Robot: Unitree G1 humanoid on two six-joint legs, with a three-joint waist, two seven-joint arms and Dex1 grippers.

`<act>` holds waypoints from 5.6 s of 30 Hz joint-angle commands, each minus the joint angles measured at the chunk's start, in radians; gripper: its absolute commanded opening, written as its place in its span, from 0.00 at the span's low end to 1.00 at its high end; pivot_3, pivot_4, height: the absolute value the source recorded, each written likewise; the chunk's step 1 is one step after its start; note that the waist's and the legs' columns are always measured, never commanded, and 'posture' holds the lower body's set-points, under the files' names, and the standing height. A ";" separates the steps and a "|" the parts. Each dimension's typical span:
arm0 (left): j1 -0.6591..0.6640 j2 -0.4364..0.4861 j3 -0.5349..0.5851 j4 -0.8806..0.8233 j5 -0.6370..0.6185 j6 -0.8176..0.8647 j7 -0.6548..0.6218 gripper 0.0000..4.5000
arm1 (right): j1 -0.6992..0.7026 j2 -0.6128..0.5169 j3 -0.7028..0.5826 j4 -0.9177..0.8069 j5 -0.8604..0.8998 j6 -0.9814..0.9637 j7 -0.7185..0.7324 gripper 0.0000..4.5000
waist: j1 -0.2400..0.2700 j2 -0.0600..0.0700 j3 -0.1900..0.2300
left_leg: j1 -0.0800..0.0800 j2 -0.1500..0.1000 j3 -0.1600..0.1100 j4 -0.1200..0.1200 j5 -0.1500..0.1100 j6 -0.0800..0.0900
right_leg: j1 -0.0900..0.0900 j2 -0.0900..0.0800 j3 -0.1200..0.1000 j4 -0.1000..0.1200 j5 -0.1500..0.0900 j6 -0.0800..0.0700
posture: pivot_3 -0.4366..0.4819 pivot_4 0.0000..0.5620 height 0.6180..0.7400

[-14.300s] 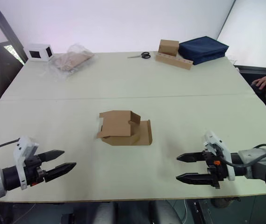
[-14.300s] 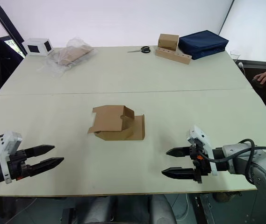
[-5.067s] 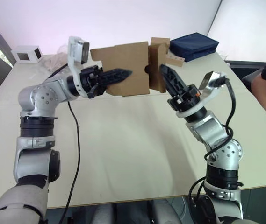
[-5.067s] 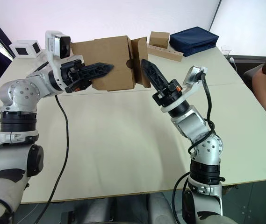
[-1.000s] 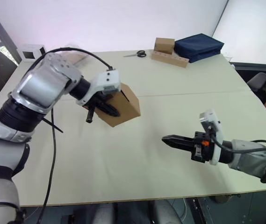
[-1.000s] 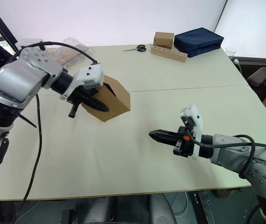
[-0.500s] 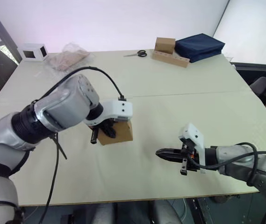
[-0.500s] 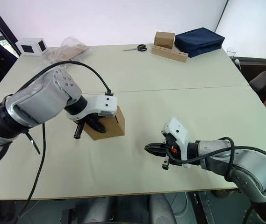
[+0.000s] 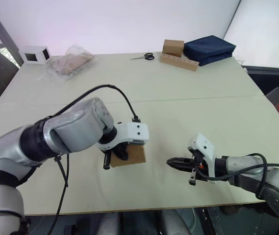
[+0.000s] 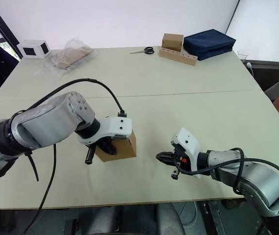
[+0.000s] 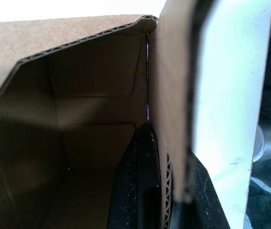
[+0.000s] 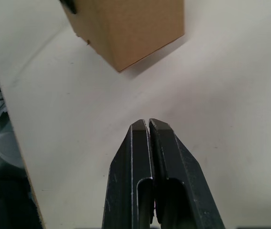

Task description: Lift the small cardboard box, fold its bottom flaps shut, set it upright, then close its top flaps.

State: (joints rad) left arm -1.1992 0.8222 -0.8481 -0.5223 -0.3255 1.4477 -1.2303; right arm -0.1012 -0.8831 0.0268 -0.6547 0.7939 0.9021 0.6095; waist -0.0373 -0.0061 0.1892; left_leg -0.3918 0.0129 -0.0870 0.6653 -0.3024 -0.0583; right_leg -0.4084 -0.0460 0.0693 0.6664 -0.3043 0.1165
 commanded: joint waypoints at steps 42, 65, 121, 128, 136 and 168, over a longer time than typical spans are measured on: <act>0.423 -0.021 1.162 0.368 -0.510 -0.178 0.250 0.57 | -0.143 0.097 -0.188 -0.088 0.291 0.081 -0.003 0.00 | -0.001 0.001 -0.001 | 0.000 0.001 0.000 0.000 0.003 -0.005 | -0.001 -0.001 0.000 0.001 0.000 0.000 | 0.48 0.27 1.00; 0.937 -0.001 1.075 0.253 -0.508 -0.396 0.201 0.01 | -0.125 0.193 0.123 -0.091 0.035 -0.017 -0.046 0.00 | 0.003 0.000 -0.001 | 0.001 0.000 0.000 0.000 0.001 -0.002 | 0.000 -0.003 -0.001 0.001 0.000 0.000 | 0.48 0.27 1.00; 1.034 -0.048 1.074 0.231 -0.702 -0.267 0.449 0.01 | -0.251 0.300 0.287 0.036 -0.213 0.006 -0.022 0.00 | -0.003 0.000 -0.002 | 0.002 0.000 -0.001 -0.001 0.001 -0.002 | 0.001 -0.002 -0.001 0.000 0.000 0.000 | 0.48 0.27 1.00; 1.036 -0.047 1.067 0.234 -0.692 -0.292 0.453 0.01 | -0.246 0.303 0.282 0.029 -0.222 0.010 -0.019 0.00 | -0.002 0.001 -0.004 | 0.002 0.000 -0.001 -0.001 0.001 -0.002 | 0.001 -0.003 -0.001 0.000 0.000 0.000 | 0.48 0.27 1.00; 1.020 -0.026 1.125 0.247 -0.732 -0.295 0.440 0.01 | -0.251 0.310 0.281 0.025 -0.230 0.004 -0.010 0.00 | -0.003 0.001 -0.004 | 0.002 0.000 -0.001 -0.001 0.001 -0.002 | 0.001 -0.002 -0.001 0.000 0.000 0.000 | 0.48 0.27 1.00; 0.634 -0.078 0.853 0.806 -0.384 -0.600 0.138 0.01 | -0.263 0.250 -0.057 -0.092 0.163 0.122 0.068 0.00 | 0.002 0.001 -0.003 | 0.002 -0.001 0.000 -0.002 0.001 -0.002 | 0.001 -0.002 -0.002 -0.001 0.000 0.000 | 0.48 0.27 1.00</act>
State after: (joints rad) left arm -0.5328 0.7545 0.0378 0.2255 -0.7606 0.8962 -1.0346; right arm -0.3652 -0.6408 0.0161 -0.6936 0.8280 0.9853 0.6790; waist -0.0354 -0.0050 0.1859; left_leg -0.3902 0.0123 -0.0875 0.6632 -0.3014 -0.0601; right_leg -0.4076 -0.0478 0.0675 0.6655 -0.3041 0.1163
